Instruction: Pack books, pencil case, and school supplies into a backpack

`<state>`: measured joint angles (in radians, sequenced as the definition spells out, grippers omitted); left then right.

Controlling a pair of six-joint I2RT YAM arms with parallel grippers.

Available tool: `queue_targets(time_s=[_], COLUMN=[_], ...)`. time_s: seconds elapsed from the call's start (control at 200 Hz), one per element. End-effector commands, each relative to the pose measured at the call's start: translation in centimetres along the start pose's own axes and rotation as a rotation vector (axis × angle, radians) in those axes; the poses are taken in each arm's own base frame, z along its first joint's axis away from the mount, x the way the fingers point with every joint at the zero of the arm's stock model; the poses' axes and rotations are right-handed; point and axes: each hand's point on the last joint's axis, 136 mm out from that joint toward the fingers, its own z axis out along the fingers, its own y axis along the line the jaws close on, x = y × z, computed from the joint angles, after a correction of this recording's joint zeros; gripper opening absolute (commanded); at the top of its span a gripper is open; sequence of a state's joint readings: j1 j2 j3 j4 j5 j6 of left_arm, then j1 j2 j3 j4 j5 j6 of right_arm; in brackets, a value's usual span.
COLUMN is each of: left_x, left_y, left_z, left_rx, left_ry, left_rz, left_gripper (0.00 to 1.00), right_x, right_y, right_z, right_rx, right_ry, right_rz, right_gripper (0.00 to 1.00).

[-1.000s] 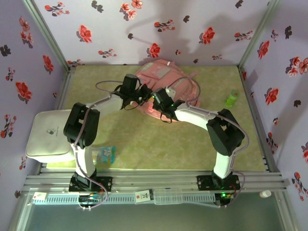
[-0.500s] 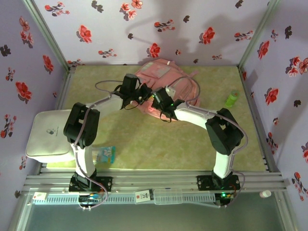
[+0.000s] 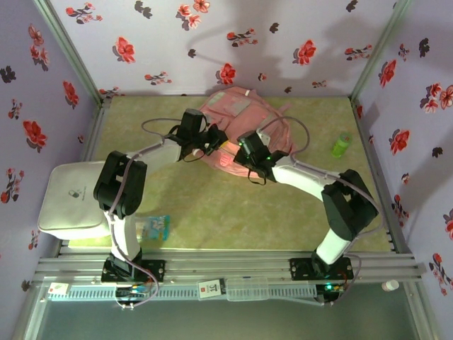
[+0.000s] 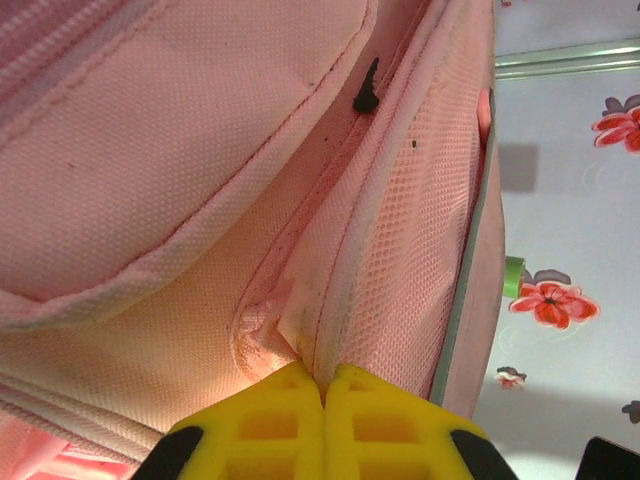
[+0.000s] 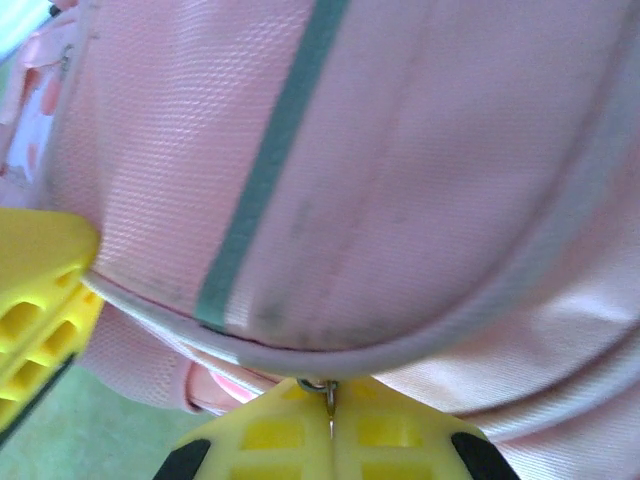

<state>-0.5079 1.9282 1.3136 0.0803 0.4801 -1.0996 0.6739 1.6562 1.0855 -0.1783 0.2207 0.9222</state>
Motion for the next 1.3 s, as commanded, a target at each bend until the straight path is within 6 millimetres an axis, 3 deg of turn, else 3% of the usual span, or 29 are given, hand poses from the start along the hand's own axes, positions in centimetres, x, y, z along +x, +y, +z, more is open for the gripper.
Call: queue_targets(time_s=[0.0,0.12,0.265,0.375,0.485,0.66,0.91,1.085,1.295], left_x=[-0.2,-0.3,-0.2,-0.2,-0.2,-0.2,-0.2,-0.6,-0.9], left_y=[-2.1,-2.0,-2.0,-2.2,-2.1,-2.0,-1.6,-1.5,0.0], left_z=[-0.7,-0.6,-0.5,-0.6,-0.6,-0.6,-0.5,-0.8,-1.0], left_rx=[0.04,0.038,0.038,0.039,0.038,0.035,0.024,0.018,-0.027], left_ry=[0.008,0.008,0.013,0.013,0.014,0.017,0.02,0.013,0.024], left_rz=[0.069,0.068,0.069,0.072,0.071,0.072,0.071,0.079,0.096], left_gripper=[0.0,0.0,0.0,0.0,0.0,0.0,0.0,0.0,0.0], right_x=[0.6,-0.2,0.0,0.8,1.2,0.7,-1.1,-1.5,-1.1], right_y=[-4.3,-5.6,-3.0,-2.1,-1.8,-2.0,-2.6,-4.8,-7.3], right_z=[-1.4,-2.0,-1.2,-0.1,0.7,1.0,-0.6,-1.8,-3.3], right_rx=[0.145,0.201,0.115,0.069,0.055,0.075,0.078,0.147,0.186], right_ry=[0.029,0.001,0.065,0.114,0.125,0.103,0.02,0.012,0.067], right_rz=[-0.066,-0.119,-0.242,-0.318,-0.354,-0.375,-0.347,-0.343,-0.376], right_gripper=[0.0,0.01,0.15,0.26,0.3,0.24,0.09,0.07,0.06])
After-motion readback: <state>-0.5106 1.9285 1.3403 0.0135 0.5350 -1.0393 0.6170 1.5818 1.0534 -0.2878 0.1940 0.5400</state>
